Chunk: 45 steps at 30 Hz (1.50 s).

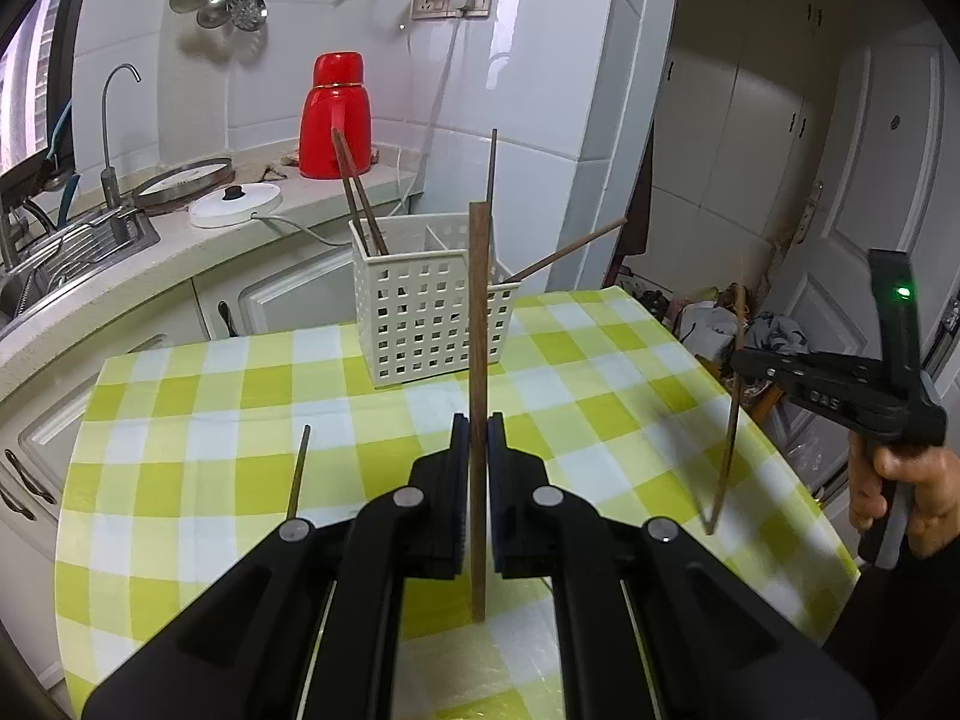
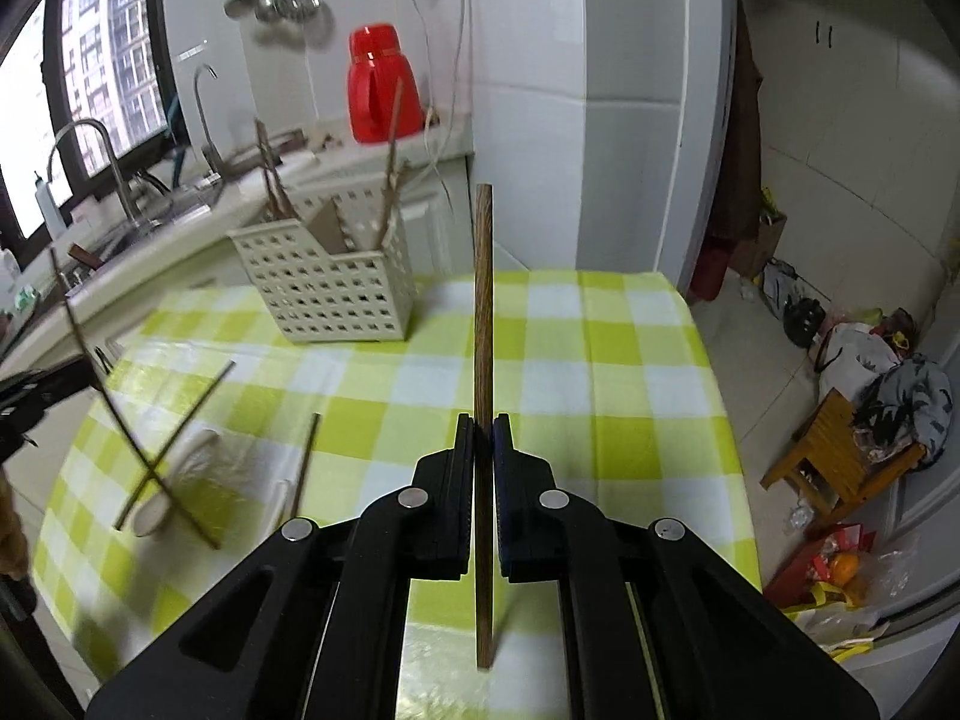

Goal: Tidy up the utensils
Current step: 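Carry the upright chopsticks in both tools over the white caddy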

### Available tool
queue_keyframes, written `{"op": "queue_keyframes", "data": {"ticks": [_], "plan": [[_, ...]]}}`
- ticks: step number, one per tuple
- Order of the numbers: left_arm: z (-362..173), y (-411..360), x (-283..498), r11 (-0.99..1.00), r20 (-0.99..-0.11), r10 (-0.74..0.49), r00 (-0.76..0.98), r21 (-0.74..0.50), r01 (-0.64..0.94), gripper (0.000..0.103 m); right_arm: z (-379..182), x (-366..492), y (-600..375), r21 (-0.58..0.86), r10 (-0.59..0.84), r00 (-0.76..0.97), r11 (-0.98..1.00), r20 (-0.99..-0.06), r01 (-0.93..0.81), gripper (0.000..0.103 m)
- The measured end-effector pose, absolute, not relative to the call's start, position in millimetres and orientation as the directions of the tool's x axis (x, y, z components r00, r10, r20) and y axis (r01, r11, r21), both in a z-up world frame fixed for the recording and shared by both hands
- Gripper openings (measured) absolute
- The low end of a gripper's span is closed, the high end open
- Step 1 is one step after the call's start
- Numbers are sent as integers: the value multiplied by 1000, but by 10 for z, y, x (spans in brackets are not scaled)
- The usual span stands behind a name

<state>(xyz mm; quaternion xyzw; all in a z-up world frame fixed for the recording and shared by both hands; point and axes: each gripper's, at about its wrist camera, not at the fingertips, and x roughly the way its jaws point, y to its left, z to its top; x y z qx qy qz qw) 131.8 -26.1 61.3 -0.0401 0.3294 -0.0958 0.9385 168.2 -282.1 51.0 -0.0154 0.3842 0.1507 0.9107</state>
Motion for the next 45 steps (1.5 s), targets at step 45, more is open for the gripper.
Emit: {"op": "queue_keyframes", "data": {"ticks": [45], "plan": [[1933,105,3390,994,-500,-108,859,-54,94,6,1708,3457,-1304,113,349,750,930,-562,-349,6]]}}
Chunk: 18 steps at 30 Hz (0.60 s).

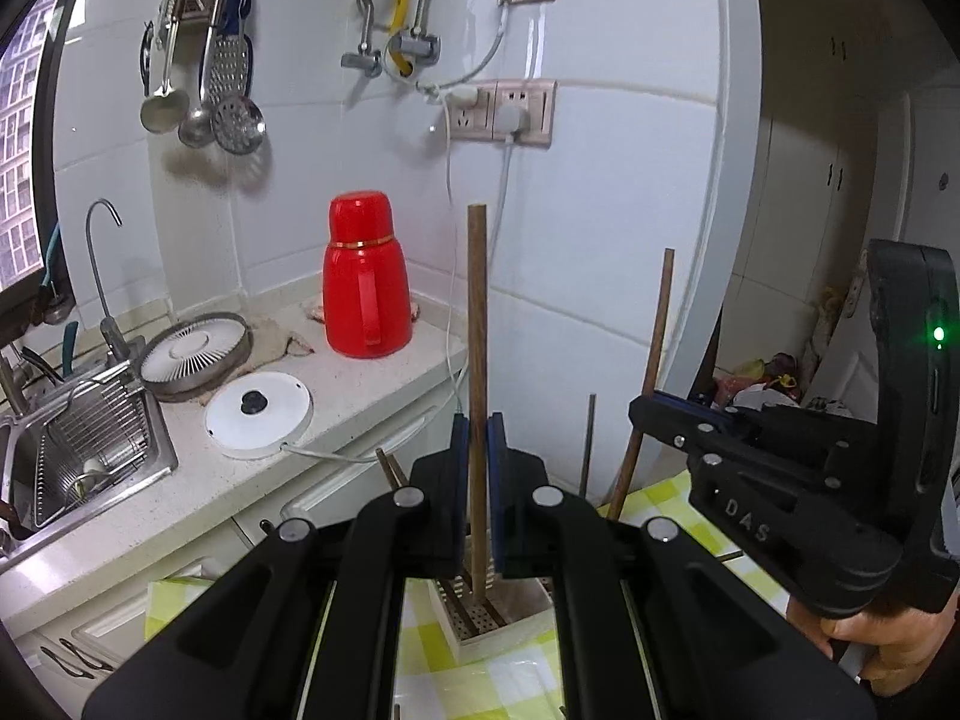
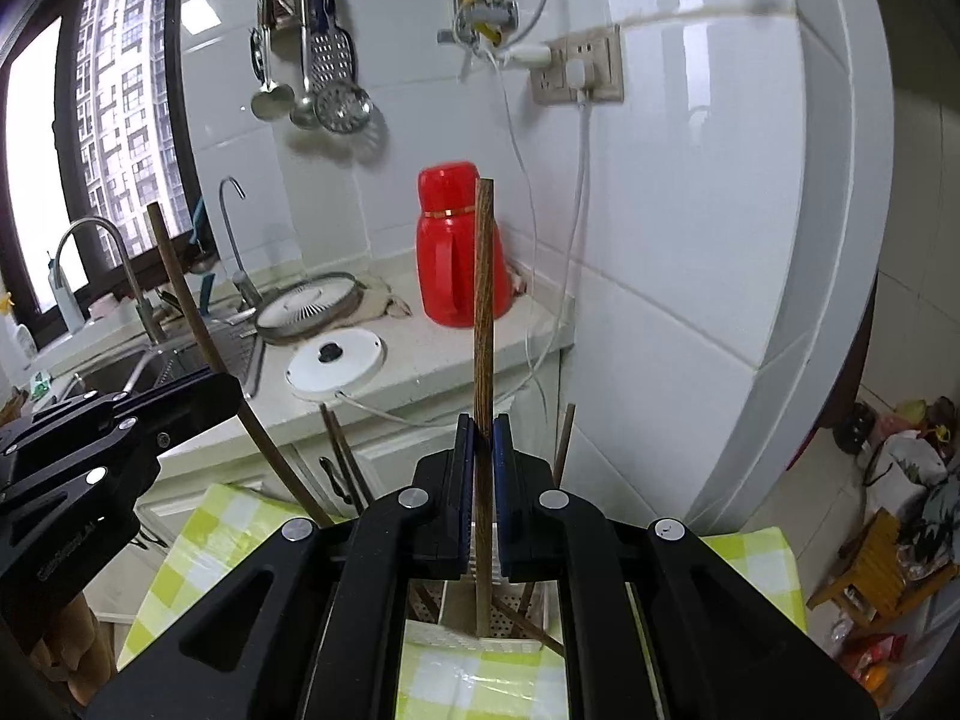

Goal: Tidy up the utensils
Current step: 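Carry the upright chopsticks in both tools over the white caddy, then lower the chopsticks into the caddy and open both tools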

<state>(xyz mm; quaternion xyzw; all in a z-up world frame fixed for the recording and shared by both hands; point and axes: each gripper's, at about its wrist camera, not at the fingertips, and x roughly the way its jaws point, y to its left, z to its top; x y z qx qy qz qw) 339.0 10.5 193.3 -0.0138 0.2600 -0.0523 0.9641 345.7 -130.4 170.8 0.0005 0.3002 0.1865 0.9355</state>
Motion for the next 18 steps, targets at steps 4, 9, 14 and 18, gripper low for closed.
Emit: {"op": "queue_keyframes", "data": {"ticks": [4,9,14,18], "plan": [[1780,115,3471,995,-509,-103,854,-54,88,6,1512,3577,-1291,112,330,745,938,-579,-328,6],[1620,84,3560,995,-528,-102,843,-47,90,6,1312,3664,-1263,114,320,728,941,-607,-318,6],[1447,50,3595,995,-552,-100,828,-38,95,6,1153,3686,-1249,116,315,702,941,-639,-317,6],[1321,46,3620,995,-573,-100,814,-37,96,6,1039,3695,-1264,104,295,678,946,-673,-308,6]]}}
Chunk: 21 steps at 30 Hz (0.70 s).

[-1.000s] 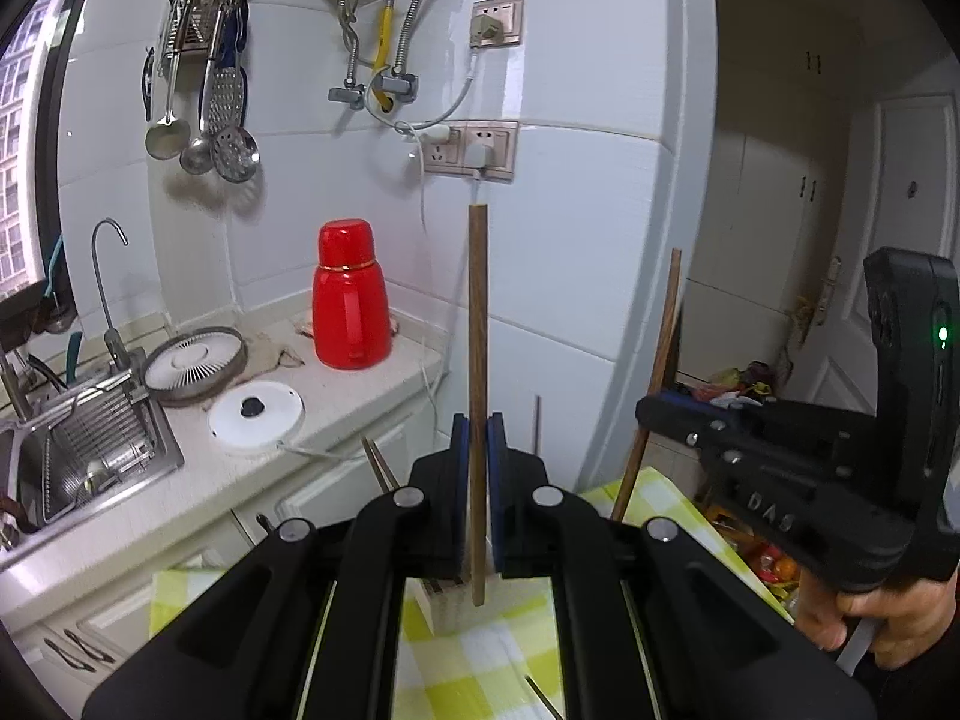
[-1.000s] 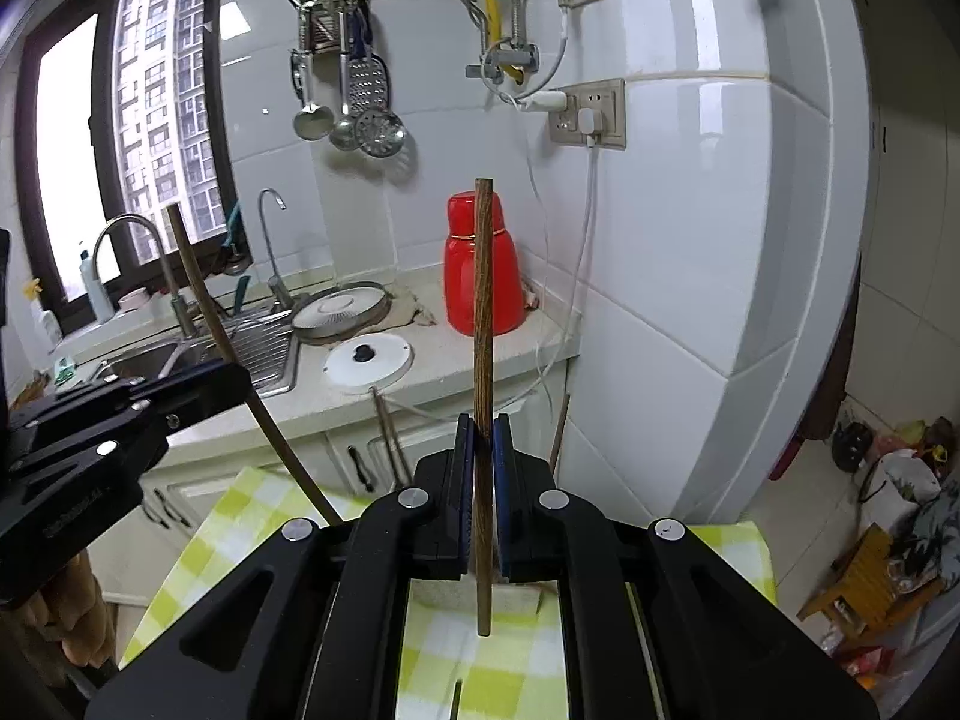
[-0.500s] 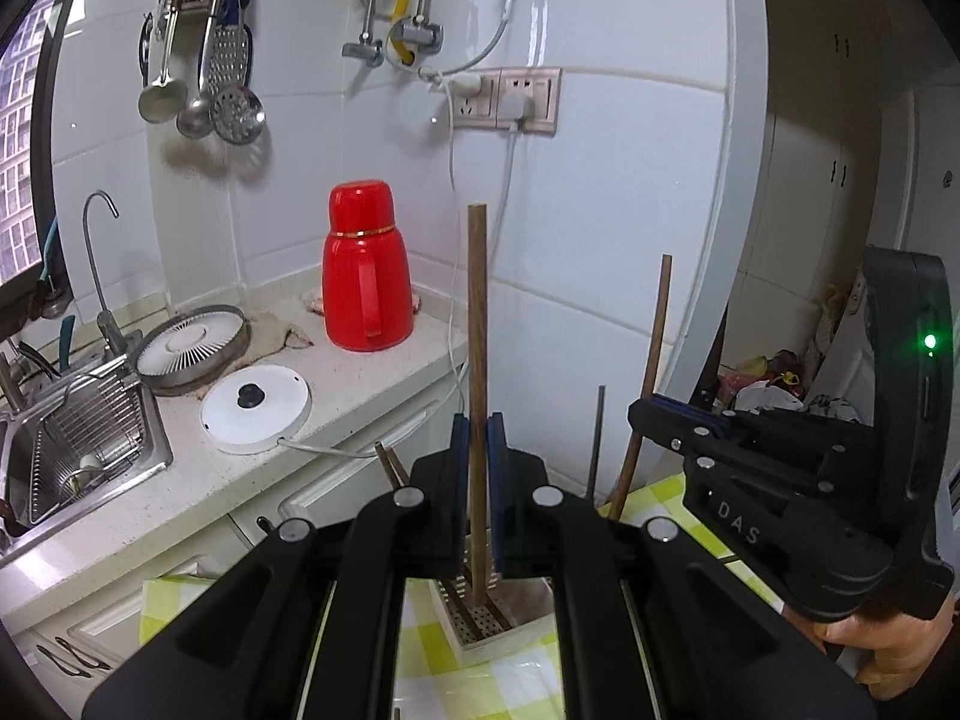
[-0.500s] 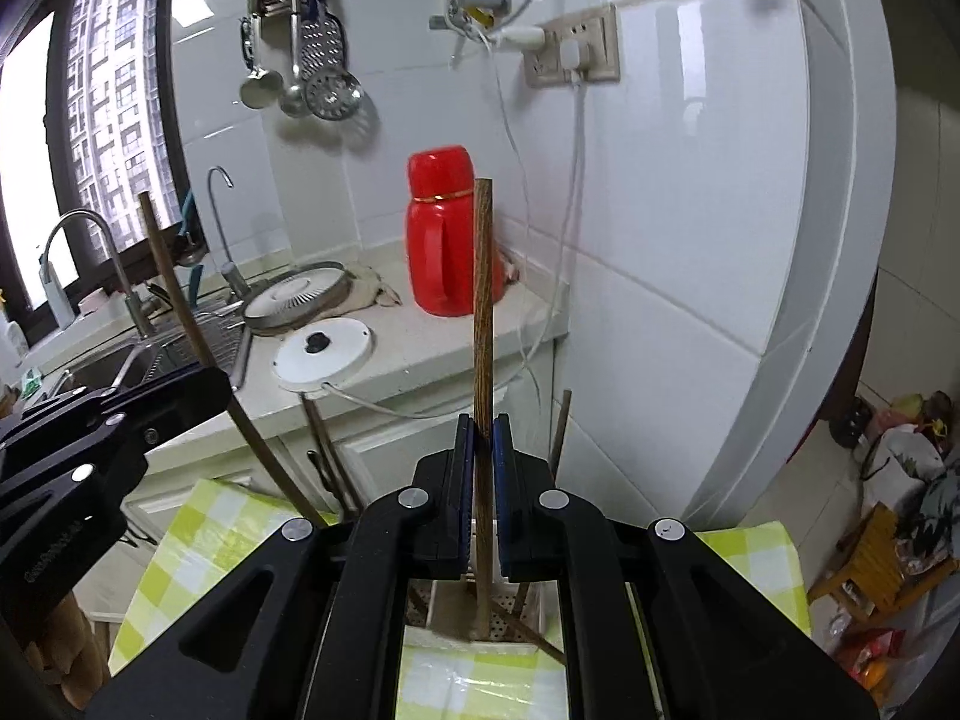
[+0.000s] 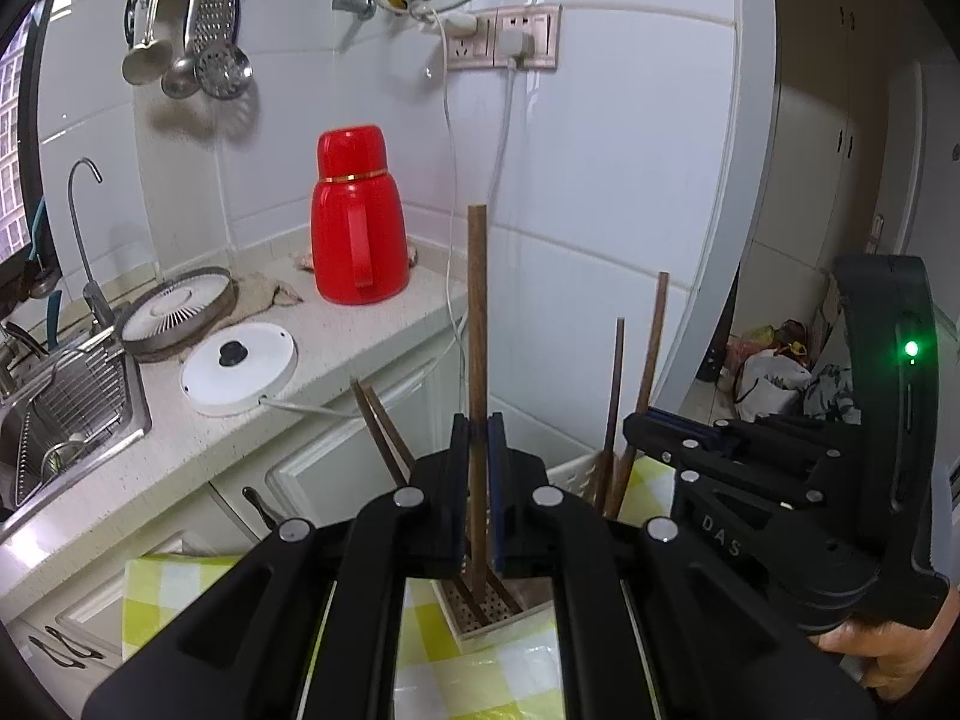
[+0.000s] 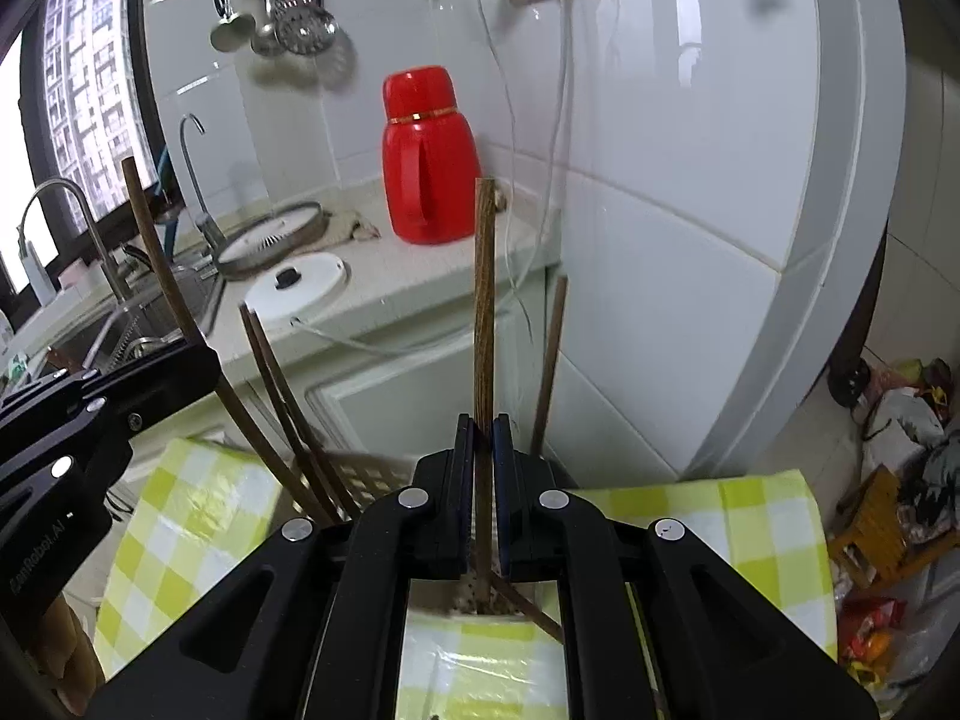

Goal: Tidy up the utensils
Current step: 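Lower the chopsticks into the caddy and open both tools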

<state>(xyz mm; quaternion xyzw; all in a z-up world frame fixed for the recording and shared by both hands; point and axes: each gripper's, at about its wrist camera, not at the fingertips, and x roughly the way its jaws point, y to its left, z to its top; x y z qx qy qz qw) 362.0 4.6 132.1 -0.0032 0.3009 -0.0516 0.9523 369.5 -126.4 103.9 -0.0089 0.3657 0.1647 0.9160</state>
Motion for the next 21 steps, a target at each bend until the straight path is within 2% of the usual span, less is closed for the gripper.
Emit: {"op": "queue_keyframes", "data": {"ticks": [8,11,12,13,15,18,21], "plan": [[1057,15,3726,993,-650,-112,752,-56,100,6,934,3726,-1223,73,269,644,946,-716,-314,7],[986,38,3764,993,-670,-118,733,-72,94,6,951,3720,-1224,67,269,647,945,-713,-319,11],[973,55,3773,993,-672,-122,730,-82,90,7,965,3719,-1225,63,267,649,946,-713,-319,16],[965,67,3776,992,-673,-125,729,-88,89,11,981,3719,-1234,65,270,652,945,-708,-321,24],[973,74,3773,993,-671,-122,732,-87,85,15,1016,3703,-1238,71,281,663,943,-694,-325,33],[1019,94,3736,992,-660,-124,741,-90,86,25,1088,3665,-1244,54,273,681,944,-679,-325,33],[1078,123,3676,992,-648,-125,751,-94,84,26,1173,3599,-1270,47,275,695,943,-664,-328,33]]}}
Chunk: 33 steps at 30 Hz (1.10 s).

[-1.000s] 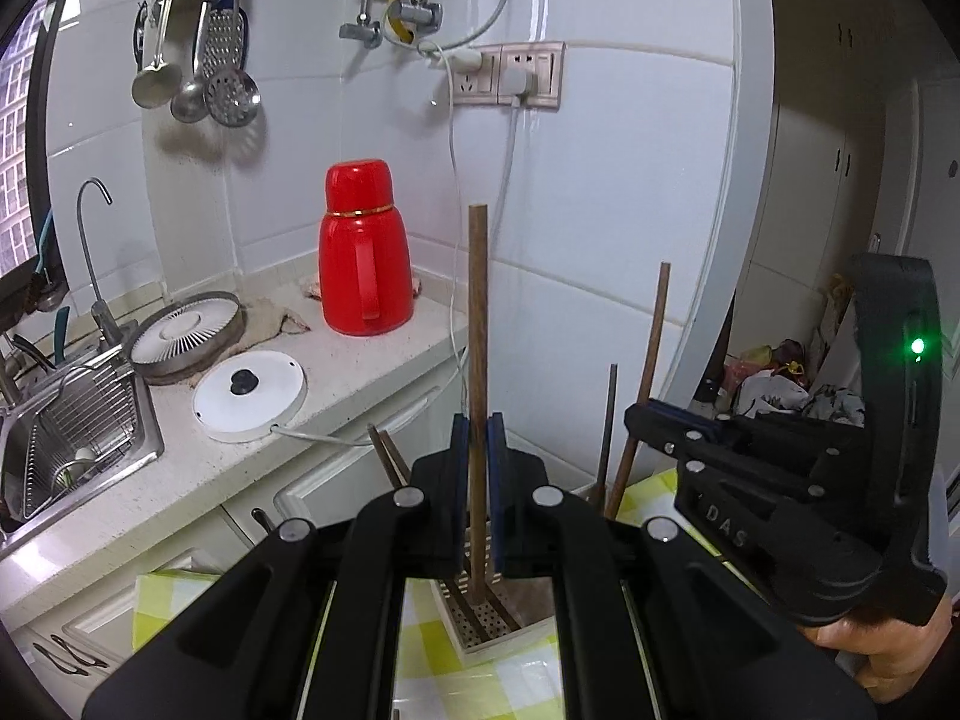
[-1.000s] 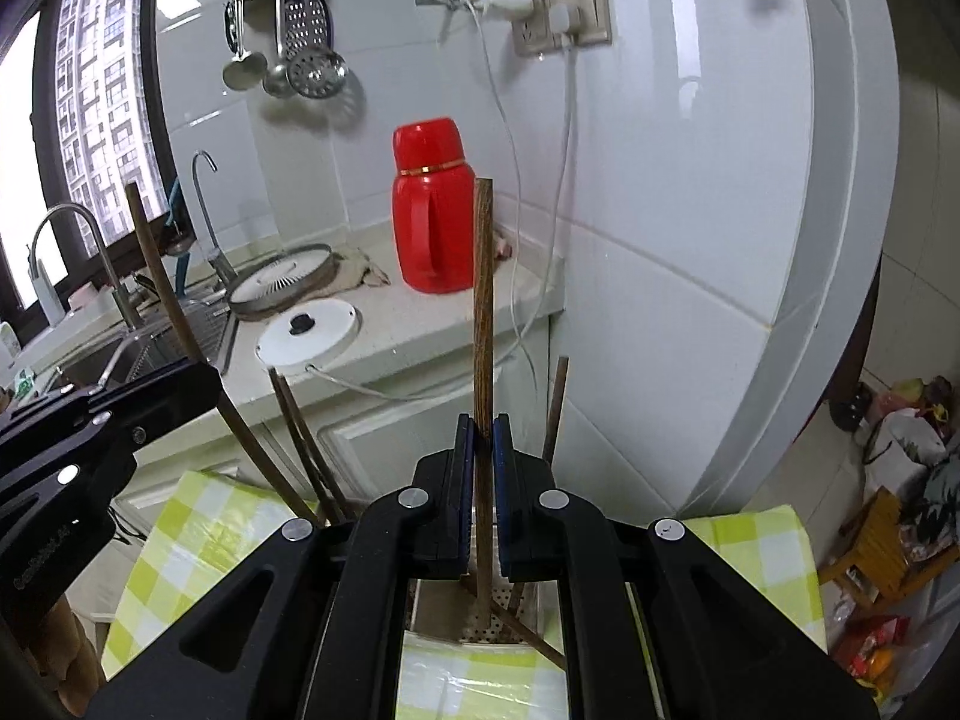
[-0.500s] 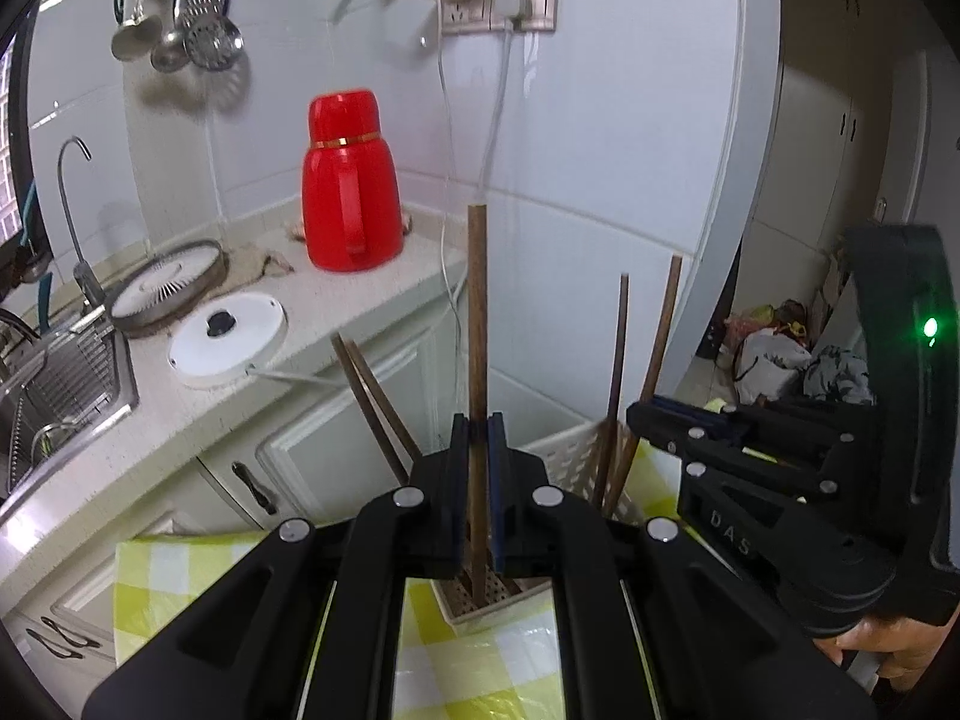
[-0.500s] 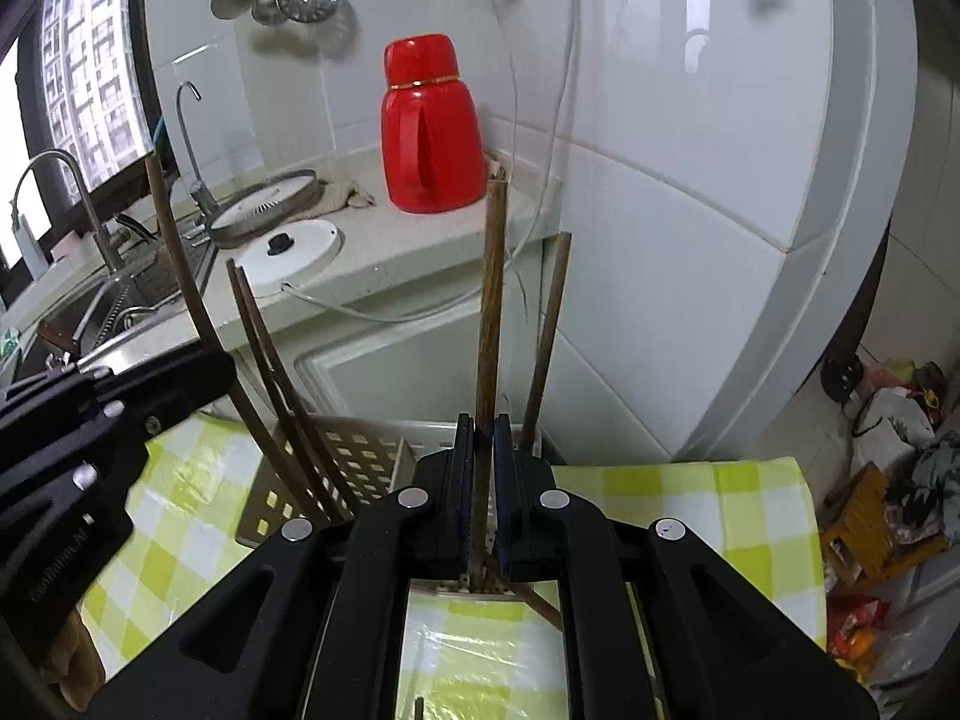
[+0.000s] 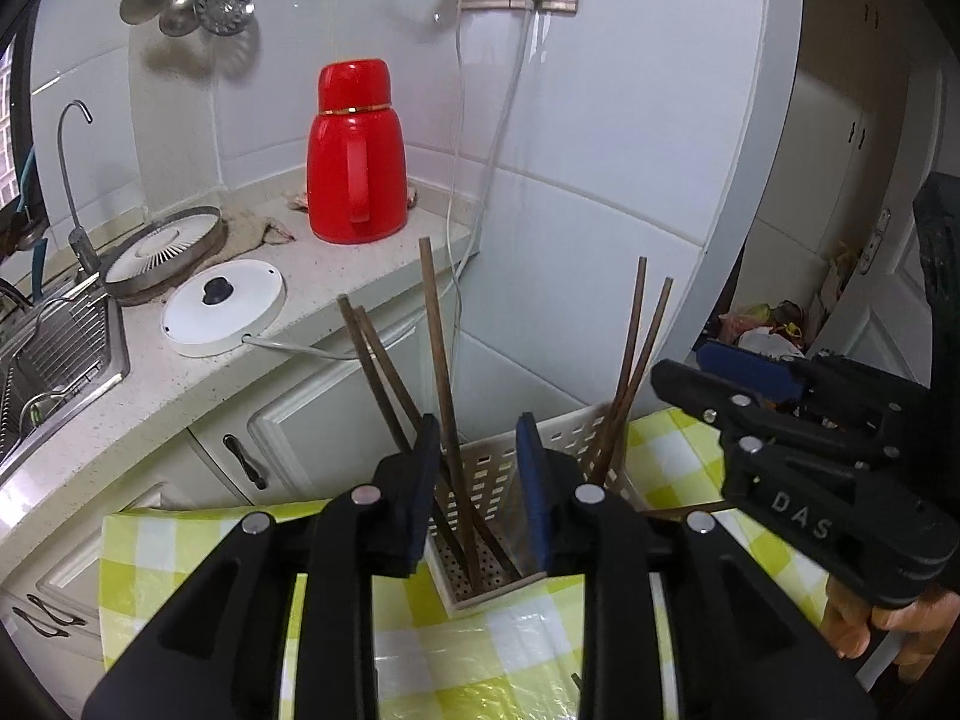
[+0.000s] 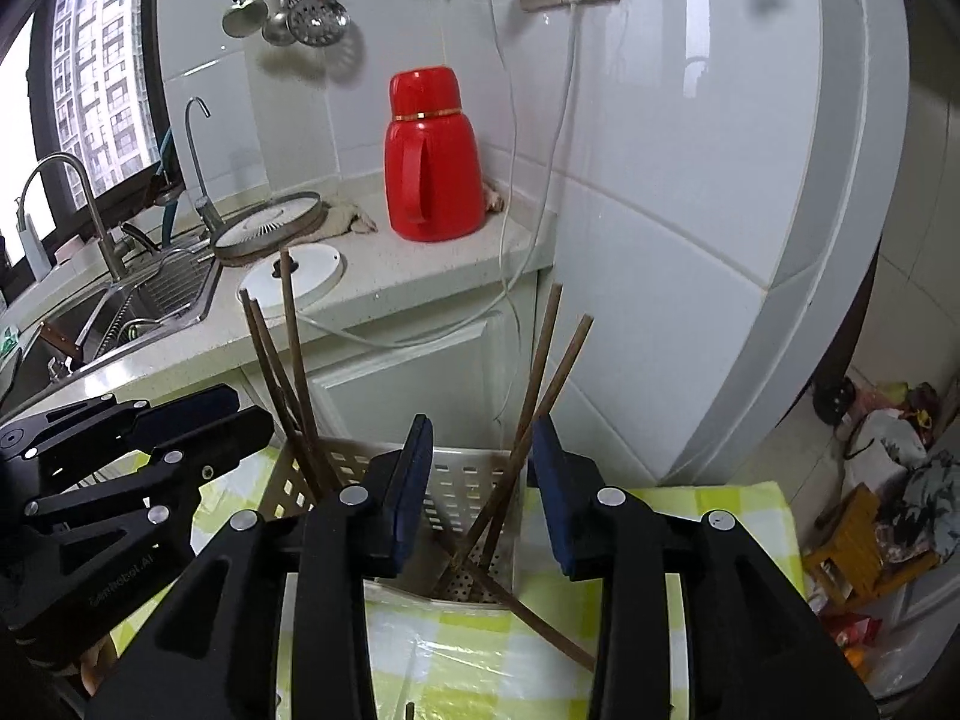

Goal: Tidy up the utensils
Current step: 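Lower the chopsticks into the caddy and open both tools, then move both tools back down to the last chopsticks on the cloth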

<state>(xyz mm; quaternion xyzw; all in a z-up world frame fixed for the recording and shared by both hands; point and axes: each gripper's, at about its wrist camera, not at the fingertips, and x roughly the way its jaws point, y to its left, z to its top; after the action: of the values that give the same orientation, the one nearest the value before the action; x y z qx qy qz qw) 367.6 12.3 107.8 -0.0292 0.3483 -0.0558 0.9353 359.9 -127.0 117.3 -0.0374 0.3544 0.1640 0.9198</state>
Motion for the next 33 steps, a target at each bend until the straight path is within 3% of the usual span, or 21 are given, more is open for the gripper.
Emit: {"op": "queue_keyframes", "data": {"ticks": [14,16,18,24,33], "plan": [[1248,396,2748,988,-578,-142,803,-137,76,26,1432,2741,-1546,36,326,741,925,-587,-379,42],[1190,423,2559,989,-582,-134,802,-126,74,29,1395,2571,-1564,50,355,730,914,-584,-403,51],[1103,445,2374,991,-587,-125,800,-113,72,32,1305,2358,-1617,58,374,721,904,-583,-423,53],[589,519,1859,998,-637,-61,768,-50,38,33,791,1880,-1791,86,369,679,907,-635,-413,54],[-199,692,1473,996,-731,-44,681,-82,-24,33,-184,1692,-1893,139,314,533,929,-785,-343,54]]}}
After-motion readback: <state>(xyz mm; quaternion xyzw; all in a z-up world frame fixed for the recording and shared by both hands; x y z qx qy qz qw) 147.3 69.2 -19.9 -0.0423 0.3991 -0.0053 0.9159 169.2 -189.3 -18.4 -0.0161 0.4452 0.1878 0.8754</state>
